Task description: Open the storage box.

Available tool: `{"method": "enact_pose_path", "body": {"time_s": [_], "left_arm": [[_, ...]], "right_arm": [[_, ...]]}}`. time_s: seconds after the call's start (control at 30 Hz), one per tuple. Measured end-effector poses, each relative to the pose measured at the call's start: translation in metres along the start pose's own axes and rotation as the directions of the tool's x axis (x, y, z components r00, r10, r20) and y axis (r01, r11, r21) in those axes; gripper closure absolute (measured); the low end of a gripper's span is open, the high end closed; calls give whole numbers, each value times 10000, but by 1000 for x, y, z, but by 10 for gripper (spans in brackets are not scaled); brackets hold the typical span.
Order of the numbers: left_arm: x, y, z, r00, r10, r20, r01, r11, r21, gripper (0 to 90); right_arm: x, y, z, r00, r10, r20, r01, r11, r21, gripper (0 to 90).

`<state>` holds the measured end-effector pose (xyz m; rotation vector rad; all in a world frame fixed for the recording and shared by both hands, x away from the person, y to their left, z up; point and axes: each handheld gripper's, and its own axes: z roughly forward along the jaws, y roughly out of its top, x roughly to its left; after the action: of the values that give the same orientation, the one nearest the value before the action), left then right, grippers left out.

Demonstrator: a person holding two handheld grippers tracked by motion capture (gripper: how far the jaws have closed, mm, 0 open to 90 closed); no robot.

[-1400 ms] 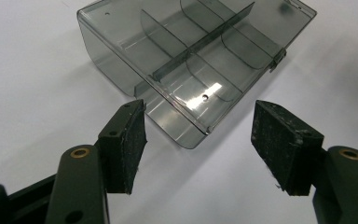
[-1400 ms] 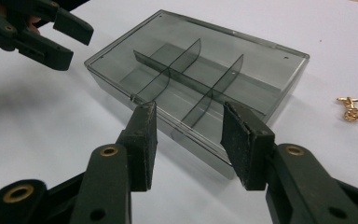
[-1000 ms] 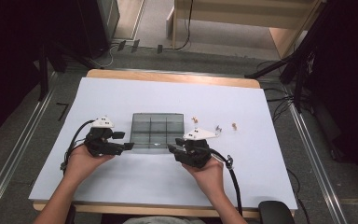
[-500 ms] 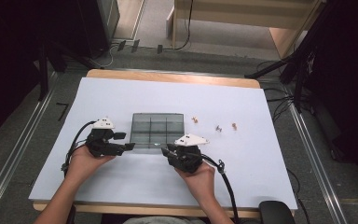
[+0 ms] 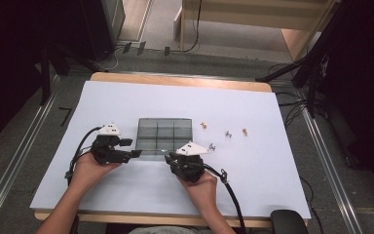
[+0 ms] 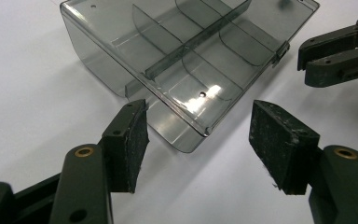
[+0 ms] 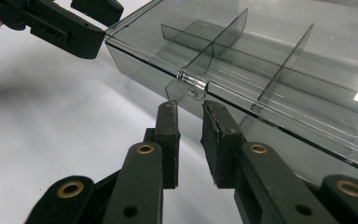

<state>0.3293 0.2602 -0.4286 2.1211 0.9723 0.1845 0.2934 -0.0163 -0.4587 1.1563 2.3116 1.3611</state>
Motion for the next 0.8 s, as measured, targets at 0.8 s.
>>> {"method": "enact_pose_path", "body": {"time_s": [0.8], "left_arm": [[1,-3,4,10000,-7,-53,7,10000,84,392]], "right_arm": [[0,-2,18,9994,334,-34,-333,9991,254,833]]}}
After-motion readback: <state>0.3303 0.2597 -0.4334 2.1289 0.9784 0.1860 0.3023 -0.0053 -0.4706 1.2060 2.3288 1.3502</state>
